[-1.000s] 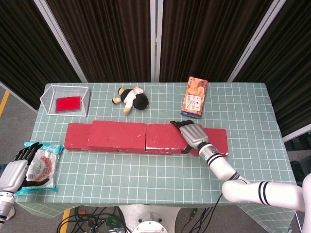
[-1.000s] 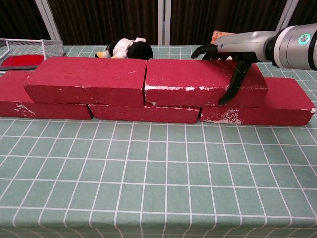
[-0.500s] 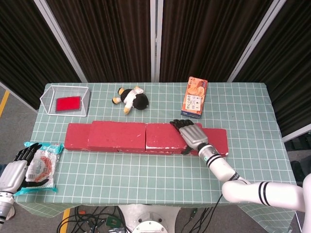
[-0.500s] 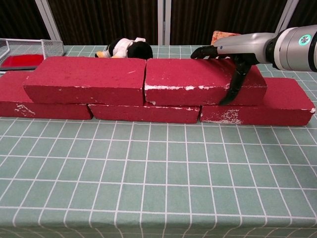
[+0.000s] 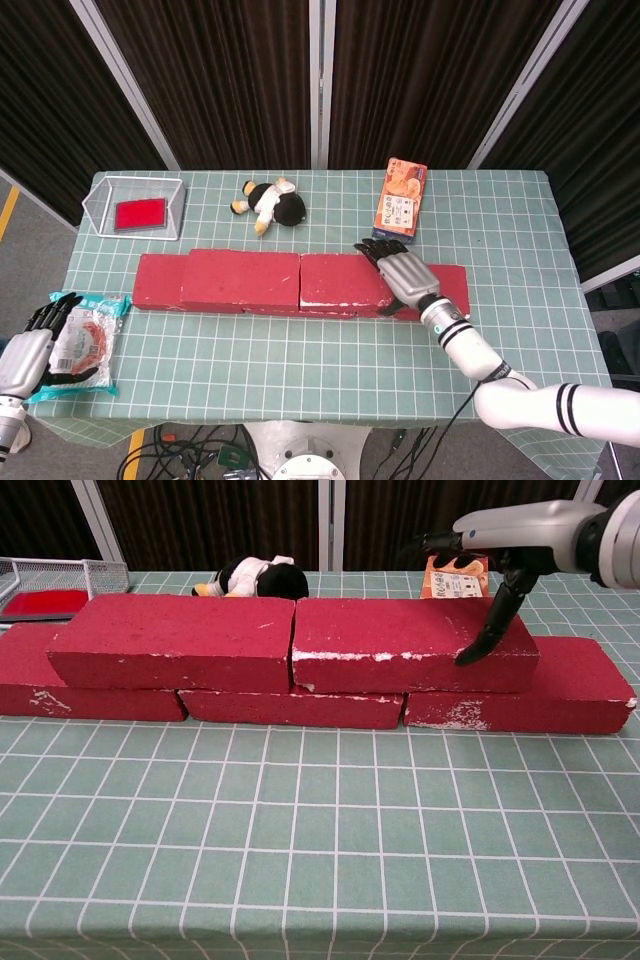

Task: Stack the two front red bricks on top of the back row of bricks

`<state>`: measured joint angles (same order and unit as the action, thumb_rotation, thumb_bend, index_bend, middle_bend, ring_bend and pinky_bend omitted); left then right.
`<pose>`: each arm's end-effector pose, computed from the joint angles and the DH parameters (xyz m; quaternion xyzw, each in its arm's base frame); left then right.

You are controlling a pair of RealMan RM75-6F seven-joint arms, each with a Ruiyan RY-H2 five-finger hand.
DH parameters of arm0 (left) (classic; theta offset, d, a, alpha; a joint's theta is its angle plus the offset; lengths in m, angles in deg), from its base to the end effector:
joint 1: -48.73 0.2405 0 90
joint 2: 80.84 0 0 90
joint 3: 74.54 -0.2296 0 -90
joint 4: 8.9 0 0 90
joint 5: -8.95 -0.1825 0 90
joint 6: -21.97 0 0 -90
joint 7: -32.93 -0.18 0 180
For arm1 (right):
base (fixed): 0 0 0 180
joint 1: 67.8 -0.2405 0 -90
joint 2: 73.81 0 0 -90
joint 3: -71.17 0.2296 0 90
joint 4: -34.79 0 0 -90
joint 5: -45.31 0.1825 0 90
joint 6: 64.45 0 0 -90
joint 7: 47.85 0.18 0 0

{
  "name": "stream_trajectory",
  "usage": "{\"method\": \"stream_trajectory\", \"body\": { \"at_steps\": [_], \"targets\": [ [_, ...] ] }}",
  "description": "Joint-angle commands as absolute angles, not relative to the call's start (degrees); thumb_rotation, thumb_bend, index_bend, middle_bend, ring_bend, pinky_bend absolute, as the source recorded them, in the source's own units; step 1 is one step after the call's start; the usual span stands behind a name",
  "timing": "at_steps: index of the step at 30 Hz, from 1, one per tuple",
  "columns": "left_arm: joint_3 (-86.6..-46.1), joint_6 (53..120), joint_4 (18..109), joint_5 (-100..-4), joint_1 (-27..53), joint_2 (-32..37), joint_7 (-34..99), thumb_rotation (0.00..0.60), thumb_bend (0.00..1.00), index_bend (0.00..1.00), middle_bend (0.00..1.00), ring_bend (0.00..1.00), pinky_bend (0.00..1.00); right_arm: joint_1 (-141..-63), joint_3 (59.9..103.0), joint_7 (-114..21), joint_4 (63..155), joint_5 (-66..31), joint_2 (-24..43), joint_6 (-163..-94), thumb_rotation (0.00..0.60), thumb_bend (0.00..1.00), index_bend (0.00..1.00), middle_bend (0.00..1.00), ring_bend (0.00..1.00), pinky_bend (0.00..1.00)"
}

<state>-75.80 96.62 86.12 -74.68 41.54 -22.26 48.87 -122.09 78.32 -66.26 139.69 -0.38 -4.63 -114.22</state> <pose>-0.2940 0.2058 0.1594 -0.5728 -0.5251 -0.3739 0.5064 -0.0850 -0.3523 0.0486 0.7562 -0.4329 0.3297 0.3635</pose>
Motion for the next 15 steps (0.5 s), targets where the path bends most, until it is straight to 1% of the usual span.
{"method": "stream_trajectory", "body": {
  "at_steps": [1, 5, 9, 12, 15],
  "targets": [
    [-75.71, 96.73, 86.33, -74.55, 41.6, -22.37, 48.6, 0.6, 0.0, 0.02, 0.0, 0.0, 0.0, -119.93, 78.52, -64.73, 142.16, -3.25, -7.43, -116.35, 0.6, 0.0, 0.0, 0.0, 0.0, 0.0],
    [-75.3, 97.5, 86.59, -74.48, 41.68, -22.2, 47.49, 0.6, 0.0, 0.02, 0.0, 0.0, 0.0, -116.01, 78.23, -62.61, 145.16, -8.32, -12.27, -120.41, 0.6, 0.0, 0.0, 0.0, 0.0, 0.0],
    [-74.79, 99.18, 86.5, -74.62, 42.08, -21.42, 45.55, 0.6, 0.0, 0.02, 0.0, 0.0, 0.0, -110.18, 75.98, -62.09, 146.0, -15.4, -16.84, -126.94, 0.6, 0.0, 0.0, 0.0, 0.0, 0.0],
    [-74.67, 99.32, 87.26, -74.59, 42.03, -21.42, 44.42, 0.6, 0.0, 0.02, 0.0, 0.0, 0.0, -106.38, 74.45, -60.77, 144.91, -18.95, -17.92, -130.41, 0.6, 0.0, 0.0, 0.0, 0.0, 0.0],
    [-74.67, 99.62, 87.87, -74.62, 42.13, -21.0, 43.07, 0.6, 0.0, 0.02, 0.0, 0.0, 0.0, -103.76, 74.1, -57.66, 141.93, -20.67, -17.36, -131.95, 0.6, 0.0, 0.0, 0.0, 0.0, 0.0]
  ]
}}
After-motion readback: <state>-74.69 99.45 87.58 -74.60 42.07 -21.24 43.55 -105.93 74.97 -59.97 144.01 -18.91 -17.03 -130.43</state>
